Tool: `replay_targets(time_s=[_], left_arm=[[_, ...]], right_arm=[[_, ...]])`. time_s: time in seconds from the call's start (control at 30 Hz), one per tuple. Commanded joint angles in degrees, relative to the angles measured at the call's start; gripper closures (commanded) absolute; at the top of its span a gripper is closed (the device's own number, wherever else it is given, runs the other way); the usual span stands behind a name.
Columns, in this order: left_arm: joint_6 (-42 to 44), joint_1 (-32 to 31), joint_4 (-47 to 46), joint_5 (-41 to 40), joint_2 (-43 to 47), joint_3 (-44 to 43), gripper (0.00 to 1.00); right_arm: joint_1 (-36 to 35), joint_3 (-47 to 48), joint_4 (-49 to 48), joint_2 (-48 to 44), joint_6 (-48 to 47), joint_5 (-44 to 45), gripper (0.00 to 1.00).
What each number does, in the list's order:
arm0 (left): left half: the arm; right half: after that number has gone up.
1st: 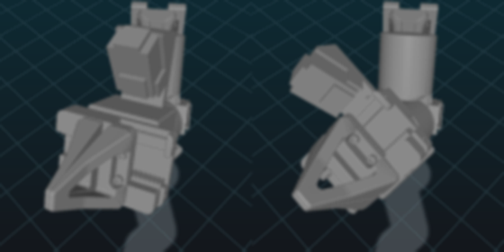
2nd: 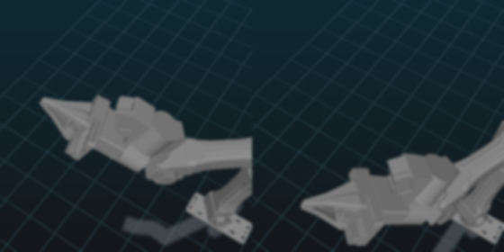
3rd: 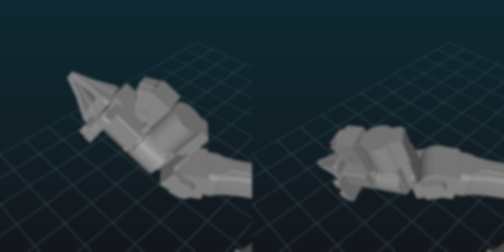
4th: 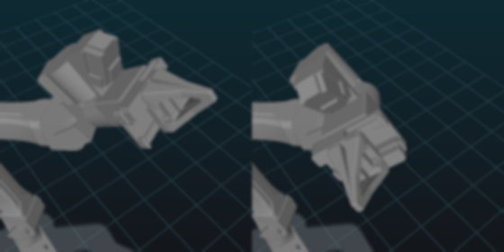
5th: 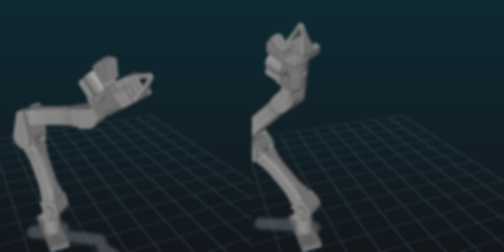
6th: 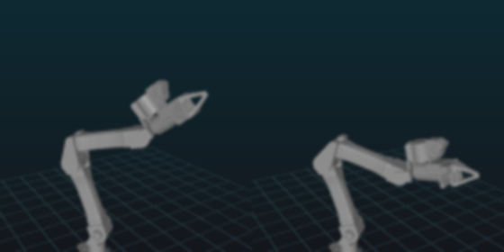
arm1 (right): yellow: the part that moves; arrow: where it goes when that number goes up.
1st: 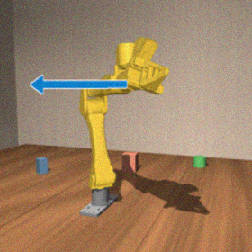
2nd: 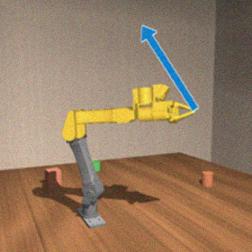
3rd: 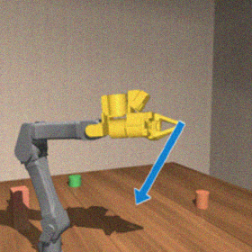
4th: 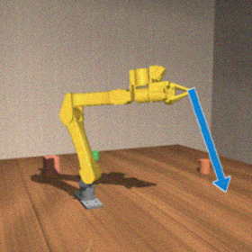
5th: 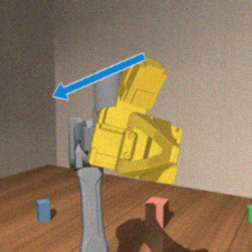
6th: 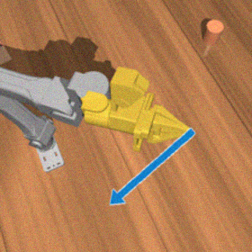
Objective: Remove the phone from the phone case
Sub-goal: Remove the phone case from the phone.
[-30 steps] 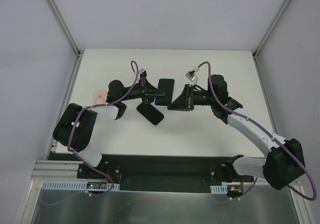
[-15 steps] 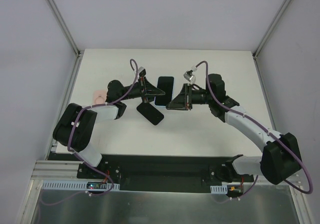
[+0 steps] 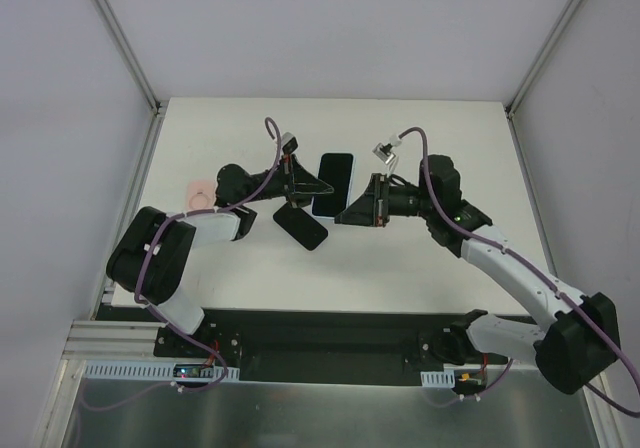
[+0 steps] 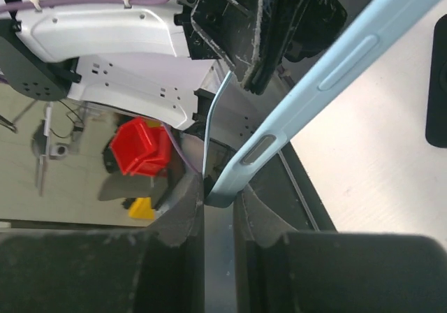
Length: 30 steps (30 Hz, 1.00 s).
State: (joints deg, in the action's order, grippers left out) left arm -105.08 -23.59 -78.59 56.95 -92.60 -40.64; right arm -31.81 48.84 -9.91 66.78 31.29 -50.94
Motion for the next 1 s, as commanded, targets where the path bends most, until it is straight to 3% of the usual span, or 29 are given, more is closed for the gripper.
replay_targets(time_s=[0.0,0.47,0.97], left_arm=[[-4.61,0.22,-4.73,-4.03,-1.44,1.88,1.0],[-9.36,-6.2,-0.69,-9.31,2.24,1.79,1.0],[-9.97,-9.8,-0.87,-9.66,5.85,1.53,1.0]], right_arm=[[-3.69,4.95,1.29,-6.84,-18.52,-0.83,0.99],[-6.86,7.15,11.83,-12.38,-32.68,8.13,0.99],[-6.86,3.98,6.75,-13.96,-37.09,11.3,0.99]])
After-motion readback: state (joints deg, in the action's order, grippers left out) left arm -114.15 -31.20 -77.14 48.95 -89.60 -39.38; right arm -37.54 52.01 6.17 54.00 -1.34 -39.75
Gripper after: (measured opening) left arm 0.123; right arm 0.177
